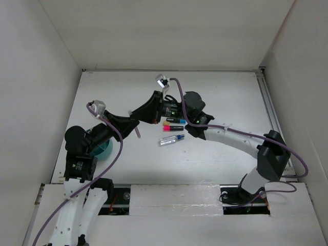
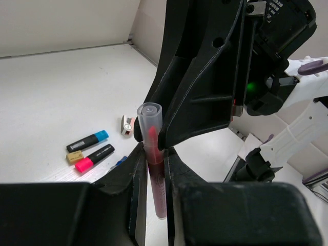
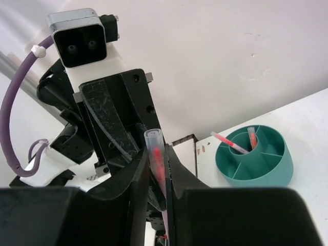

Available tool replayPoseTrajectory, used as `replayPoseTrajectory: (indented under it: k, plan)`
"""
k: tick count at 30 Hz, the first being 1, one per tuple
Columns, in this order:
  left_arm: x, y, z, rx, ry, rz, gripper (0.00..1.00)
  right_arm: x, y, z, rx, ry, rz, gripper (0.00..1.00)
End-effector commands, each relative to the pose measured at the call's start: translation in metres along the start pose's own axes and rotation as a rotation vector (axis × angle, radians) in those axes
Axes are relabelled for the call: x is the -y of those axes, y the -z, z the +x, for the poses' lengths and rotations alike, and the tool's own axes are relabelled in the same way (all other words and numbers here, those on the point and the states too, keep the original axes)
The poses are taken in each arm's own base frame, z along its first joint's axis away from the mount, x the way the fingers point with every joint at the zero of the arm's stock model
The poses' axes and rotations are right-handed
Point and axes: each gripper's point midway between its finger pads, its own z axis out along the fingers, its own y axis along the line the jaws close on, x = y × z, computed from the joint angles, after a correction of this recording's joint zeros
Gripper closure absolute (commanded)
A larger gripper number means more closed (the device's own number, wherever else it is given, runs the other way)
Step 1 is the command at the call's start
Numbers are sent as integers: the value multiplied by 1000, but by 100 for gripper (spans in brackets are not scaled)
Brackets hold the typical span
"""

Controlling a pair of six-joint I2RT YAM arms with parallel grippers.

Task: Sort the stationery into containers
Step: Place the pen in the storage box.

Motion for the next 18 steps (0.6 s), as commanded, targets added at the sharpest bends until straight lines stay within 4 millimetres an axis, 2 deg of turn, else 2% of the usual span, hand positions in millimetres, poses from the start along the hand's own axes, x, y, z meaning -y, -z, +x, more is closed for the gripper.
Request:
replayPoseTrajectory:
  k: [1, 2, 3, 5, 6, 7, 8, 9, 10, 11, 13, 14, 15, 16, 18]
  plan:
    - [8, -2, -17, 38, -70, 29, 100, -26, -3, -12, 26, 35, -93, 95]
    - [5, -2, -21, 51, -79, 8, 100, -27, -3, -14, 31, 40, -98, 85]
    - [1, -2, -19, 48, -78, -14, 100, -27, -3, -14, 32, 49, -98, 60]
    - [-12, -1, -25, 77, -79, -91, 100, -30, 5, -20, 44, 59, -94, 41]
    - [-19, -1, -23, 74, -61, -129, 100, -21, 11, -23, 50, 60, -70, 24]
    - [-26, 0, -23, 79, -68, -166, 100, -23, 17, -28, 61, 78, -66, 12]
    - [-39, 1, -30, 106, -71, -241, 100, -21, 21, -32, 73, 81, -52, 7]
    - [-48, 3, -31, 115, -62, -288, 100, -13, 28, -38, 86, 89, -28, 5]
    - [-58, 5, -30, 109, -57, -339, 100, -4, 35, -34, 77, 77, 0, 4]
    - [-73, 11, -34, 135, -60, -430, 100, -7, 42, -40, 91, 88, 5, 4]
    - [-95, 17, -32, 135, -35, -546, 100, 8, 58, -40, 99, 80, 59, 4]
    - [-104, 22, -32, 147, -31, -604, 100, 3, 66, -45, 112, 101, 63, 4]
    - [-122, 33, -36, 178, -29, -720, 100, 5, 72, -45, 112, 98, 77, 4]
    - [-131, 41, -38, 196, -29, -784, 100, 11, 79, -38, 104, 87, 96, 4]
    - [-152, 65, -45, 256, -37, -960, 100, 7, 89, -39, 111, 121, 107, 4]
